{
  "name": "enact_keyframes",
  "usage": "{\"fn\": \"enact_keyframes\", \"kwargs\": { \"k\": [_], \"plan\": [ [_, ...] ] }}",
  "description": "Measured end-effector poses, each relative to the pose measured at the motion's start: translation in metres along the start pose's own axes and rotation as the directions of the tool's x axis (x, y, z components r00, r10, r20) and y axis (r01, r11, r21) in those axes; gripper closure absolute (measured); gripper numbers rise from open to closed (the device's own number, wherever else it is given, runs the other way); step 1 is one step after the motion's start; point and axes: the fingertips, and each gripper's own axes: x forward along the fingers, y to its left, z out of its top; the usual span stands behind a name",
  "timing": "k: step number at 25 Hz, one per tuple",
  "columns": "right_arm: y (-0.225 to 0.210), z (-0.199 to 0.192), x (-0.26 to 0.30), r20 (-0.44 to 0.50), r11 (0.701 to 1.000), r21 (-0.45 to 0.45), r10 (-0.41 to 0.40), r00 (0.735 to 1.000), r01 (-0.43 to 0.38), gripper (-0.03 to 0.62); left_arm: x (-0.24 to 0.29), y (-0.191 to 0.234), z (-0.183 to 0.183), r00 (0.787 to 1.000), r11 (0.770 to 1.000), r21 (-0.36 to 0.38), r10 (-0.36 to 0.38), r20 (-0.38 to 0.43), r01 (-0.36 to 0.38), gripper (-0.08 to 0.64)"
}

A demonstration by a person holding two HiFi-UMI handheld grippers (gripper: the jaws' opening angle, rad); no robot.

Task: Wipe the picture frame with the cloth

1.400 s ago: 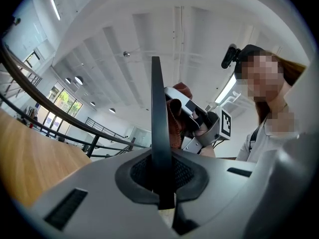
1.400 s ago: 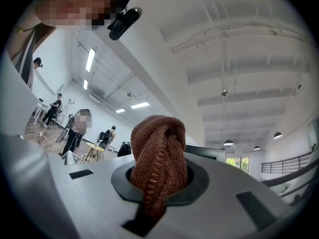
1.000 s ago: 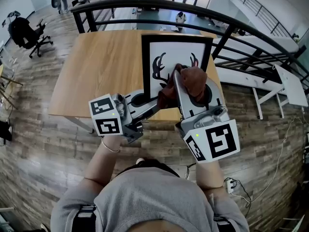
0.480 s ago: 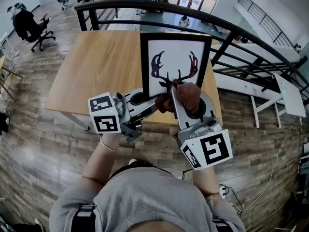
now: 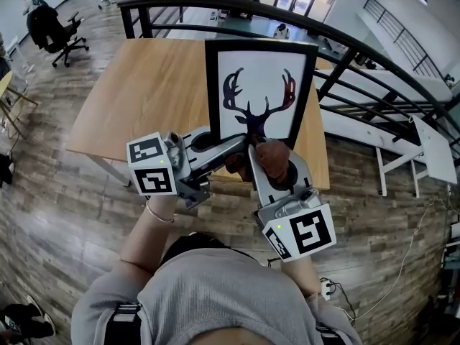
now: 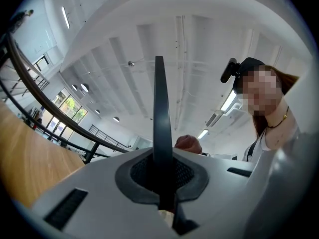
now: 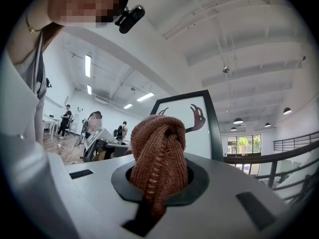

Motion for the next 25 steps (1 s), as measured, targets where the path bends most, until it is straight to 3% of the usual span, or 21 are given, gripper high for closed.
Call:
{"fn": "enact_keyframes", "kwargs": {
  "k": [6,18,21,25],
  "plan": [
    [0.007,-0.005,0.000,-0.015,1.000,-0.002,0.007,1.000,-0.007,0.548,-0.002,0.000,0.002,0.999,0.999,0.031,0.019,-0.031,-0.018,0.543],
    [0.004,-0.036,-0.026,-0.083,0.999,0.025,0.031,0.996,-0.029,0.548,-0.001,0.001,-0.001,0.999,0.999,-0.002,0.045,-0.003,-0.045,0.543],
    [-0.007,-0.018,-0.040,-0.025,0.998,0.058,0.037,0.999,-0.036,0.548,0.000,-0.001,0.000,0.999,0.999,-0.007,0.042,-0.001,-0.042,0.543],
    [-0.022,0.052,-0.043,0.143,0.998,0.042,0.044,0.989,-0.050,0.548,-0.003,0.006,-0.004,0.996,0.997,0.009,0.071,-0.059,-0.071,0.543]
  ]
}}
